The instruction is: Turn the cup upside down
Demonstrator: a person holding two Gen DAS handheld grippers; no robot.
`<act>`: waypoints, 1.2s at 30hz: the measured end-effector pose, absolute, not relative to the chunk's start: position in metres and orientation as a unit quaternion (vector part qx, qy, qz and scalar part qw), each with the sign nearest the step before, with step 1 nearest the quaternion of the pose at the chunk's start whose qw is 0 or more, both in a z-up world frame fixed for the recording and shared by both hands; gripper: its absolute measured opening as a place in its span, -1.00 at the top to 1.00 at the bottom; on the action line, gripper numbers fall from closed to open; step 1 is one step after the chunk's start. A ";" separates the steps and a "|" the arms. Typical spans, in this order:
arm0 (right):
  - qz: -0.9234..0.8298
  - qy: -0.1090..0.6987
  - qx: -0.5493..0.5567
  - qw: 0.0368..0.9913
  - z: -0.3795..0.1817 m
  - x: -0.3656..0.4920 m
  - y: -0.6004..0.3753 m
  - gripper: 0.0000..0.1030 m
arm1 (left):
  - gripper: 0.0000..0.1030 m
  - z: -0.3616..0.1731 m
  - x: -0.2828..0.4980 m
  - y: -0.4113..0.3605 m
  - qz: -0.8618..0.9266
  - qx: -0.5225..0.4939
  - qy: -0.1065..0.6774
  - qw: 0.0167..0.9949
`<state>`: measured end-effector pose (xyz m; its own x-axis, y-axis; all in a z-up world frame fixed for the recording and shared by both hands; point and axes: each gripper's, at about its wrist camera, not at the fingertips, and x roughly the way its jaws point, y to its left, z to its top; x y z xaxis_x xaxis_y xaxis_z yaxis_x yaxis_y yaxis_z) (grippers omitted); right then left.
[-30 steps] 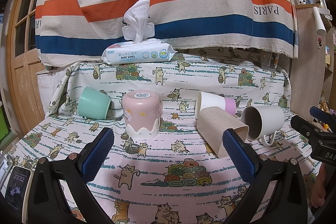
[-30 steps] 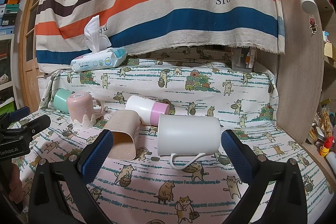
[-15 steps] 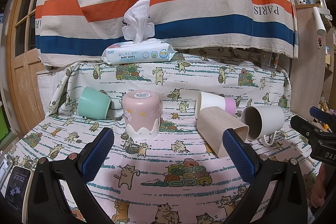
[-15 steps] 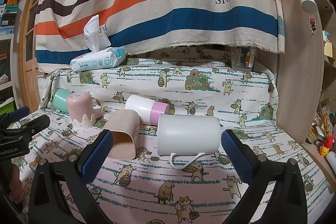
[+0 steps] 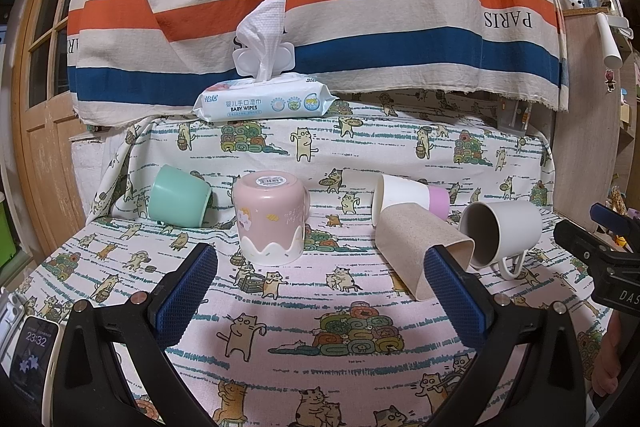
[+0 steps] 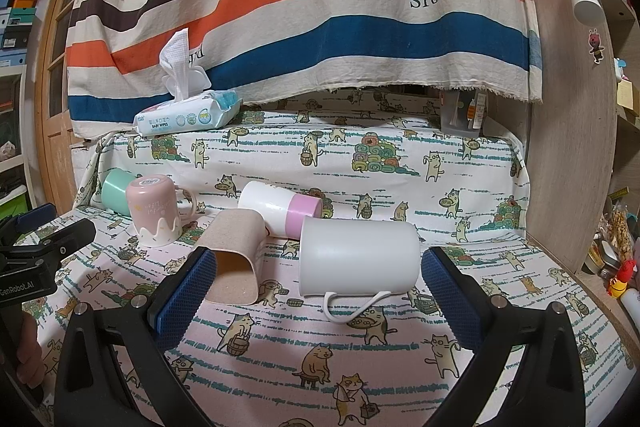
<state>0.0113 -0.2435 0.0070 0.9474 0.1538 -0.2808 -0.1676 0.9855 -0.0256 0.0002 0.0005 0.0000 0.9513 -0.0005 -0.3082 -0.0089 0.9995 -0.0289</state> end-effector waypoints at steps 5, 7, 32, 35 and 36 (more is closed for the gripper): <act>0.081 0.140 -0.025 0.986 0.007 0.011 -0.244 -0.99 | -0.99 0.000 0.000 0.000 0.002 -0.015 0.156 0.988; 0.081 0.140 -0.025 0.986 0.007 0.011 -0.244 -0.99 | -0.99 0.000 0.000 0.000 0.002 -0.015 0.156 0.988; 0.084 0.144 -0.024 0.986 0.007 0.013 -0.242 -0.99 | -0.99 -0.005 0.003 0.008 0.005 -0.018 0.157 0.987; 0.086 0.148 -0.022 0.985 0.005 0.013 -0.245 -0.99 | -0.99 -0.003 0.004 0.009 0.008 -0.020 0.157 0.987; 0.087 0.150 -0.021 0.985 0.004 0.013 -0.248 -0.99 | -0.99 -0.003 0.003 0.008 0.008 -0.021 0.157 0.987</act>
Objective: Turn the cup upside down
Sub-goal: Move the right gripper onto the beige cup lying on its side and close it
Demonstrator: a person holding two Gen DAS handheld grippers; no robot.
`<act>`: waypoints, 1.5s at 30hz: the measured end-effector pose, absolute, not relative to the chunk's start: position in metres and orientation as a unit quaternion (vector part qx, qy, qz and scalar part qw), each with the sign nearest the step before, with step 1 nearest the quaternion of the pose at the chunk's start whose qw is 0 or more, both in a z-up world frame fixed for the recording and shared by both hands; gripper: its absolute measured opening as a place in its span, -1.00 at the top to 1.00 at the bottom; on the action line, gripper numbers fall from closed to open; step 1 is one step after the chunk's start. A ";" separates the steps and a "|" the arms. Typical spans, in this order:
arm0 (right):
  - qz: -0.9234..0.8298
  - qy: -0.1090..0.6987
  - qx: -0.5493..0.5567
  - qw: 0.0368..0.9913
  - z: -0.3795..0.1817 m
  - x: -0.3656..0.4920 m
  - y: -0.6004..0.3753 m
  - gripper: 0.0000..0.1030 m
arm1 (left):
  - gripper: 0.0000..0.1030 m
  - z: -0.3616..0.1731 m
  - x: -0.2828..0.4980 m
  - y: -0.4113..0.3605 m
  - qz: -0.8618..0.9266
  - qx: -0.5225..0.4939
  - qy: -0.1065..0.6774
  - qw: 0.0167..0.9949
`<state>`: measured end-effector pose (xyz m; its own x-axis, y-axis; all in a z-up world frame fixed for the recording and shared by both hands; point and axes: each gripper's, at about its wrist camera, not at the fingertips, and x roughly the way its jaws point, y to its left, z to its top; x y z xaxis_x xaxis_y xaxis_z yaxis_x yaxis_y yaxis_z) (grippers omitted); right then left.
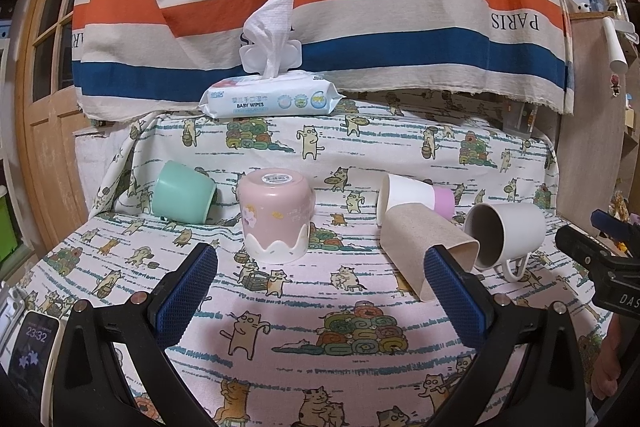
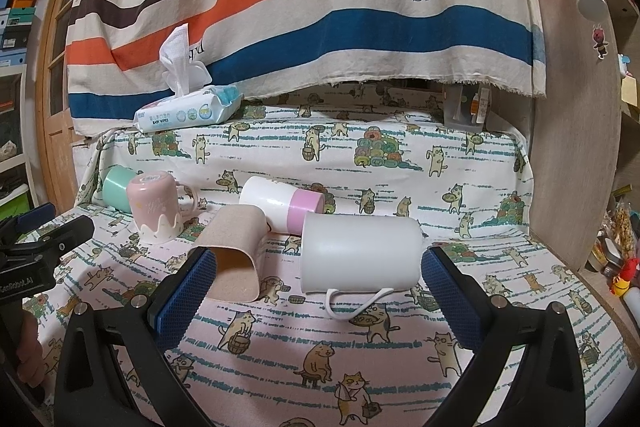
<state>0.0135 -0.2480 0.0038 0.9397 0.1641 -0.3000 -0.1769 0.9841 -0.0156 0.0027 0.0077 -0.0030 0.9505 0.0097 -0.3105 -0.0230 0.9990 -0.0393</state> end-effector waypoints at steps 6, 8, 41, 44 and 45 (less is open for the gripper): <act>0.107 0.171 -0.016 0.979 0.006 0.021 -0.240 -0.99 | -0.99 -0.004 0.002 0.008 0.012 -0.026 0.159 0.987; 0.119 0.182 -0.018 0.976 0.013 0.025 -0.231 -0.99 | -0.99 -0.004 0.003 0.009 0.019 -0.029 0.162 0.986; 0.173 0.427 -0.053 0.886 -0.035 0.170 -0.131 -0.53 | -0.99 -0.030 0.041 0.067 0.051 -0.171 0.280 0.943; 0.161 0.427 -0.058 0.888 -0.036 0.171 -0.131 -0.39 | -0.99 -0.029 0.041 0.066 0.048 -0.166 0.278 0.945; 0.160 0.427 -0.056 0.889 -0.035 0.169 -0.132 -0.37 | -0.99 -0.029 0.041 0.065 0.047 -0.165 0.278 0.945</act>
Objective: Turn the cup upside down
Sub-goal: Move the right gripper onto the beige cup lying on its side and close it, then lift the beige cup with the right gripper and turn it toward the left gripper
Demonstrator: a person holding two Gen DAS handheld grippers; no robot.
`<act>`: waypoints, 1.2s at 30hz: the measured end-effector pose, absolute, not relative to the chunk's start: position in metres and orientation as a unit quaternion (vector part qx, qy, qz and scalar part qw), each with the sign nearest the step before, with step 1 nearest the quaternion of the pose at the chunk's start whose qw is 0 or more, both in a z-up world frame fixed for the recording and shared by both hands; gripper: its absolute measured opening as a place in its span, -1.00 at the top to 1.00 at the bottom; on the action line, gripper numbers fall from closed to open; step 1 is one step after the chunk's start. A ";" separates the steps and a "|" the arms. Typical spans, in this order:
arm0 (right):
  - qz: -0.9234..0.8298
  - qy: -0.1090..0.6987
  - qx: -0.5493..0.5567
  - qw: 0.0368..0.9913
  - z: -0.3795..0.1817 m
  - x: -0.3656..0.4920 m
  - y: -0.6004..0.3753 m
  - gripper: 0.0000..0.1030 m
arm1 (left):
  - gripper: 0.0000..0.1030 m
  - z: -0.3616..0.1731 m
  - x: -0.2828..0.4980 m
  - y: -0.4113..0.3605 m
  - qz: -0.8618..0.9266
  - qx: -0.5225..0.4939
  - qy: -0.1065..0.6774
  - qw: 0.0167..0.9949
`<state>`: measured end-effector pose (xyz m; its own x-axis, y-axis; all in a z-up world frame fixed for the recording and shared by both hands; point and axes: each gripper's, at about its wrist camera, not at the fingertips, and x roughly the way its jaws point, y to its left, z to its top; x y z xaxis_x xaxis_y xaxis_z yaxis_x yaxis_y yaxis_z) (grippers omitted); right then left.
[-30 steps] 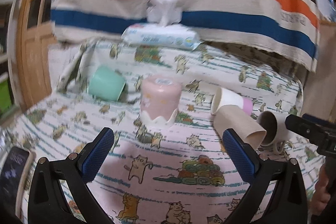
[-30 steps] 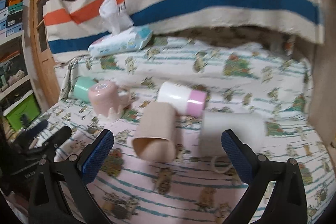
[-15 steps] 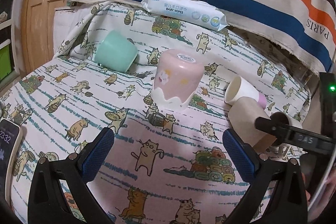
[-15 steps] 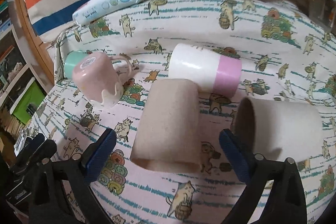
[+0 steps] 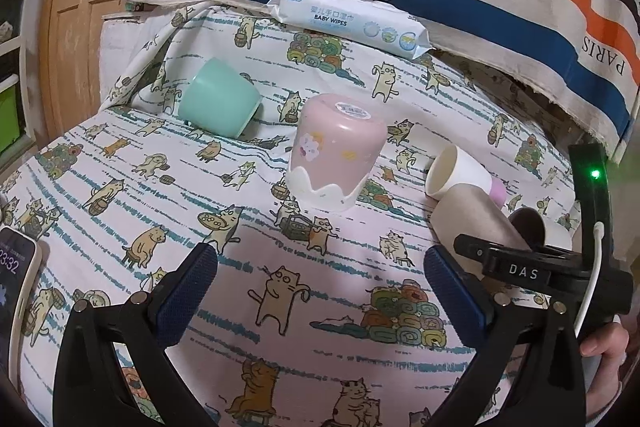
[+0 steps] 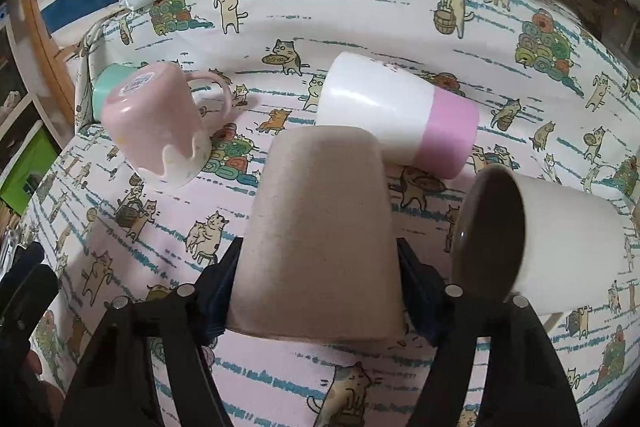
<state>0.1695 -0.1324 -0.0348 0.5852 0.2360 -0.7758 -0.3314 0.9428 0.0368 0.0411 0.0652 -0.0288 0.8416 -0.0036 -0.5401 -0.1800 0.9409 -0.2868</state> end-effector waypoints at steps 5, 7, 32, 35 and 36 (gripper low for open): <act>0.156 0.411 -0.055 0.897 -0.026 0.146 -0.141 -0.37 | -0.99 -0.028 0.040 0.064 0.044 -0.163 0.275 0.947; 0.157 0.402 -0.056 0.900 -0.021 0.129 -0.145 -0.36 | -0.99 -0.028 0.040 0.064 0.044 -0.163 0.274 0.947; 0.163 0.398 -0.024 0.903 -0.038 0.039 -0.163 -0.61 | -0.99 -0.023 0.036 0.055 0.032 -0.145 0.262 0.954; 0.164 0.377 -0.026 0.911 -0.034 0.036 -0.168 -0.77 | -0.99 -0.022 0.036 0.054 0.030 -0.142 0.261 0.954; 0.163 0.364 -0.030 0.917 -0.031 0.033 -0.171 -0.77 | -0.99 -0.022 0.036 0.053 0.030 -0.140 0.260 0.955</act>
